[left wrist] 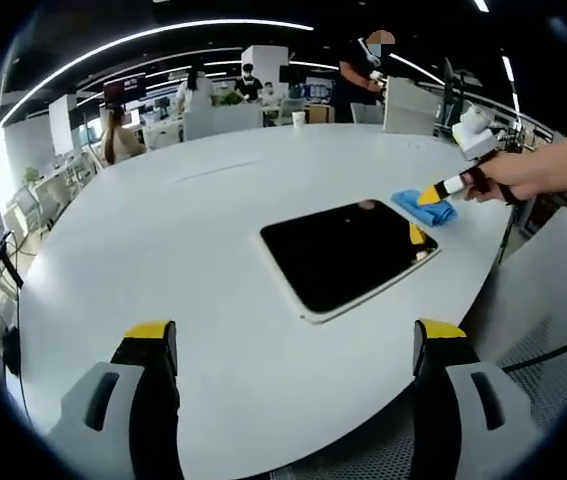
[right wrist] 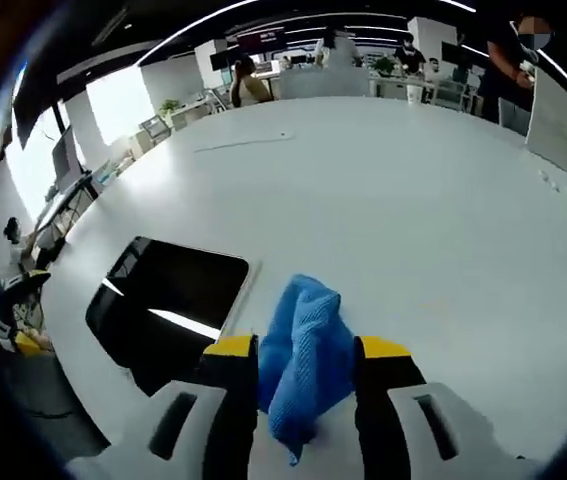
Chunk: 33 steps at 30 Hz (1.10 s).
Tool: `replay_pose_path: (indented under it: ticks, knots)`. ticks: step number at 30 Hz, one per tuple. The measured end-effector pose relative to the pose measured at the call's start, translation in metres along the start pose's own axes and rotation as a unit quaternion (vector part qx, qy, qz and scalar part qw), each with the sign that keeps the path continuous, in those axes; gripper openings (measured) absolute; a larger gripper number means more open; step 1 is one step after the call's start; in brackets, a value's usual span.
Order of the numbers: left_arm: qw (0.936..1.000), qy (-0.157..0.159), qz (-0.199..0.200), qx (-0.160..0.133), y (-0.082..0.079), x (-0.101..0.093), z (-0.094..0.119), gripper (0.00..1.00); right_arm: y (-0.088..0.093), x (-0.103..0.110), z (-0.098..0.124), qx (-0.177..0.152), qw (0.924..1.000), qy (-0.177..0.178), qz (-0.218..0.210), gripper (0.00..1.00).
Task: Wipe the mirror surface with the cleaning cloth until all visible marks leave the cleaned area.
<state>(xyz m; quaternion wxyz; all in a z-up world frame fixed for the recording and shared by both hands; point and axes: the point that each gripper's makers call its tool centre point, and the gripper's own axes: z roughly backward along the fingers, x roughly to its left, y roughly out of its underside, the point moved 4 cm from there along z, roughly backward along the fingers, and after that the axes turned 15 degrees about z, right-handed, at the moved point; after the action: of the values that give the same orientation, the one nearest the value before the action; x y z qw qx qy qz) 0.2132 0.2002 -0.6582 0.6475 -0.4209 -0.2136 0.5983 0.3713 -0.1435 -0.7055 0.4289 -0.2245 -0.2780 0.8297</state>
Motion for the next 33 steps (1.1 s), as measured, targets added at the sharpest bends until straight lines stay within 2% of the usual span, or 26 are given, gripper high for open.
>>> replay_pose_path:
  ticks: [1,3,6,7,9,10,11,12,15,17,19,21,23,25,27,29,33]
  knots:
    - [1.0000,-0.001,0.000,0.000,0.000,0.001,0.000,0.96,0.003,0.000,-0.002,0.009,0.9999,0.010,0.006,0.21]
    - [1.0000,-0.001,0.000,0.000,0.000,0.001,0.000,0.96,0.008,0.000,-0.008,0.017,0.9998,0.012,0.000,0.22]
    - [1.0000,-0.001,0.001,0.002,0.001,0.001,0.000,0.96,0.007,0.001,-0.009,0.010,0.9998,0.018,0.002,0.21]
    - [1.0000,-0.001,0.000,0.001,0.001,0.002,0.000,0.95,0.005,0.004,-0.007,0.007,0.9999,0.012,0.007,0.18]
    - [1.0000,-0.001,0.003,-0.002,0.000,0.002,0.000,0.95,0.003,0.010,-0.008,-0.002,0.9992,-0.006,0.040,0.06]
    - [1.0000,-0.001,0.004,-0.002,0.000,0.002,0.000,0.95,0.004,0.009,-0.008,0.004,0.9991,0.008,0.041,0.05]
    - [1.0000,-0.001,0.004,-0.002,0.000,0.002,0.000,0.95,0.003,0.010,-0.008,0.004,0.9993,0.006,0.037,0.04]
    - [1.0000,-0.001,0.003,-0.002,0.000,0.002,0.000,0.95,0.004,0.009,-0.008,0.011,0.9999,0.008,0.006,0.04]
    - [1.0000,-0.002,0.002,-0.002,0.000,0.003,0.000,0.95,0.002,0.007,-0.008,0.024,0.9991,0.005,-0.033,0.03]
    - [1.0000,-0.001,0.001,0.002,0.001,0.003,-0.001,0.95,-0.006,0.009,-0.006,0.021,0.9984,-0.011,-0.052,0.03]
    - [1.0000,-0.001,-0.002,0.003,0.001,0.003,0.000,0.95,-0.016,0.012,-0.004,0.016,0.9984,-0.021,-0.051,0.03]
    - [1.0000,-0.001,0.002,0.003,0.002,0.004,-0.001,0.96,-0.025,0.019,-0.003,0.017,0.9962,-0.041,-0.075,0.04]
    - [1.0000,-0.001,0.006,0.002,0.001,0.005,0.000,0.96,-0.034,0.020,-0.003,0.016,0.9971,-0.034,-0.067,0.04]
    - [1.0000,-0.001,0.008,0.000,0.001,0.005,0.000,0.96,-0.042,0.022,-0.007,0.016,0.9960,-0.031,-0.082,0.04]
    - [1.0000,-0.001,0.008,0.000,0.002,0.005,0.000,0.96,-0.051,0.028,-0.008,0.010,0.9952,-0.041,-0.089,0.04]
    - [1.0000,0.000,0.005,0.002,0.002,0.005,-0.001,0.96,-0.056,0.032,-0.013,0.011,0.9965,-0.036,-0.075,0.04]
    - [1.0000,-0.001,0.003,0.006,0.003,0.006,-0.001,0.96,-0.060,0.038,-0.022,0.013,0.9952,-0.039,-0.089,0.03]
